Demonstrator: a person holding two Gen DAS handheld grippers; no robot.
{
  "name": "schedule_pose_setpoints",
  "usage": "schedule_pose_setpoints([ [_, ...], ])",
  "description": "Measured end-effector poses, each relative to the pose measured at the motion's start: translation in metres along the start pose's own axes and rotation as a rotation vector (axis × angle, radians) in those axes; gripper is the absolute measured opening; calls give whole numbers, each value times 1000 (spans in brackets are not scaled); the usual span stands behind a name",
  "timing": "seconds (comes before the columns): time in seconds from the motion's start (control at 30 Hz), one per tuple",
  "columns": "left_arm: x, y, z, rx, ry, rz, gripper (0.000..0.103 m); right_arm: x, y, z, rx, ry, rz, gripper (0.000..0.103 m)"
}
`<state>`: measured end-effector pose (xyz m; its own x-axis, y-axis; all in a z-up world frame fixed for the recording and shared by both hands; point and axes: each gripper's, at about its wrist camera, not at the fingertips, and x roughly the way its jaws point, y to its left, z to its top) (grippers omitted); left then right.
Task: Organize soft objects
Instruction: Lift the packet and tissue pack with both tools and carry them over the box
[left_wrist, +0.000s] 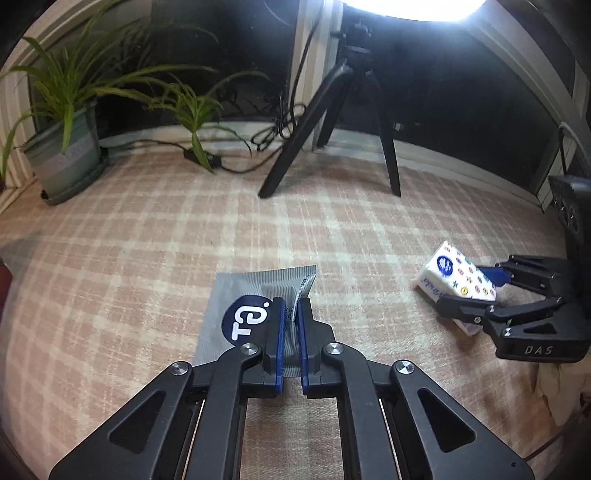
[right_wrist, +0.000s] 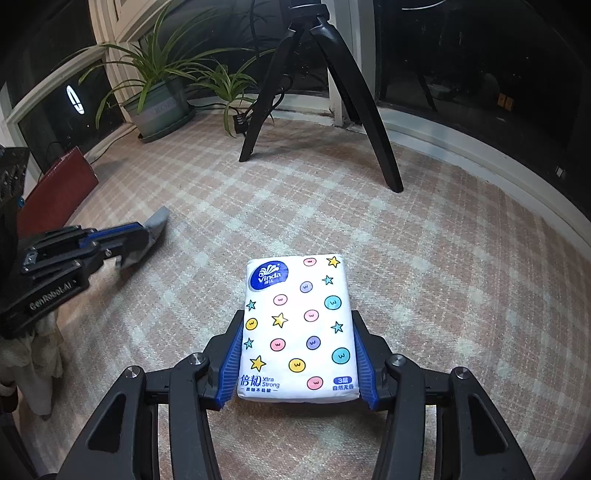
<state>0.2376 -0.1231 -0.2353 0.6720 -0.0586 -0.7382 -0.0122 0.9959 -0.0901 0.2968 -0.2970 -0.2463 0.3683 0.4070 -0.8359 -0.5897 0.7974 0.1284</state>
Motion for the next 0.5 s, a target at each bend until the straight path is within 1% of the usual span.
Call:
schedule_pose_setpoints([
  [0.1, -7, 3, 4, -16, -7, -22, 4, 0, 0, 0, 1, -1, -1, 48],
  [0.23, -15, 8, 7, -21, -32, -10, 3, -1, 1, 1, 1, -6, -2, 48],
  [0.5, -28, 30, 15, -107, -71, -14, 3, -3, 4, 1, -3, -9, 1, 48],
])
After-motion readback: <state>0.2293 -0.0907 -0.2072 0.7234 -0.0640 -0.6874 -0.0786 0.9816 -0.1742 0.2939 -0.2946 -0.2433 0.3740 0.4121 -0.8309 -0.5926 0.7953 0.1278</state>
